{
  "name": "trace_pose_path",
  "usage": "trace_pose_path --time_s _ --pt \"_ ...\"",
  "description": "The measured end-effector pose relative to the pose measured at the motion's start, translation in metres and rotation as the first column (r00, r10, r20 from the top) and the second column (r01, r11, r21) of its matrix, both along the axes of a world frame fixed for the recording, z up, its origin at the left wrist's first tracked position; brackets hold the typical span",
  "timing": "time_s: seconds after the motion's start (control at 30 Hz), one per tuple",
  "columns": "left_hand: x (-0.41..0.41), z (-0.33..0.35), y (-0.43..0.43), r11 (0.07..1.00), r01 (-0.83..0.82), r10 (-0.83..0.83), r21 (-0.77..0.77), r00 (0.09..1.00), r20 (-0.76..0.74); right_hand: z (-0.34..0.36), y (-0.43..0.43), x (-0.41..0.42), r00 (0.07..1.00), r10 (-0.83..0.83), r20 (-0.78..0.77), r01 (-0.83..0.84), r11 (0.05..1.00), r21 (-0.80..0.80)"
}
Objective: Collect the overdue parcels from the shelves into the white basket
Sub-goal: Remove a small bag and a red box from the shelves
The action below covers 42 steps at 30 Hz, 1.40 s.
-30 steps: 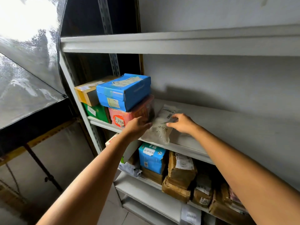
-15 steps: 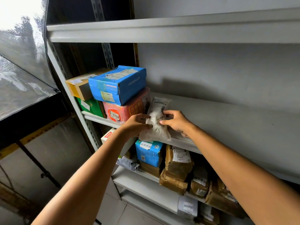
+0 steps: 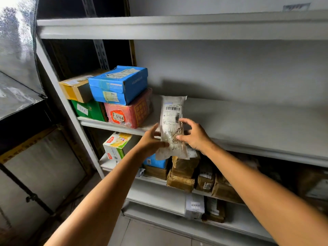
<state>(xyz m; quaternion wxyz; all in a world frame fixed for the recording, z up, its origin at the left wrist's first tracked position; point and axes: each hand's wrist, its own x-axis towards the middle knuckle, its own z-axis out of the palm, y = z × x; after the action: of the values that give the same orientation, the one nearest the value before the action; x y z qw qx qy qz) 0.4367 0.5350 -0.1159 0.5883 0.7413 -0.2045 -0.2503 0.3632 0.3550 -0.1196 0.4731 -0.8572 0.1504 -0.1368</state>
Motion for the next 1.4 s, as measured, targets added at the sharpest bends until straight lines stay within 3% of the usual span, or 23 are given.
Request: trace_pose_path --time_s 0.5,1.4 --pt "-0.078 0.015 -0.054 0.959 0.266 -0.271 -0.096 0.962 -0.044 0.019 -0.031 -0.119 0.967 -0.233 0.108 0.234 0.972 -0.004" --pt "-0.252 0.056 -0.241 0.898 0.433 -0.434 -0.084 0.901 0.001 0.066 -0.186 -0.332 0.893 -0.435 0.113 0.438 0.899 -0.006"
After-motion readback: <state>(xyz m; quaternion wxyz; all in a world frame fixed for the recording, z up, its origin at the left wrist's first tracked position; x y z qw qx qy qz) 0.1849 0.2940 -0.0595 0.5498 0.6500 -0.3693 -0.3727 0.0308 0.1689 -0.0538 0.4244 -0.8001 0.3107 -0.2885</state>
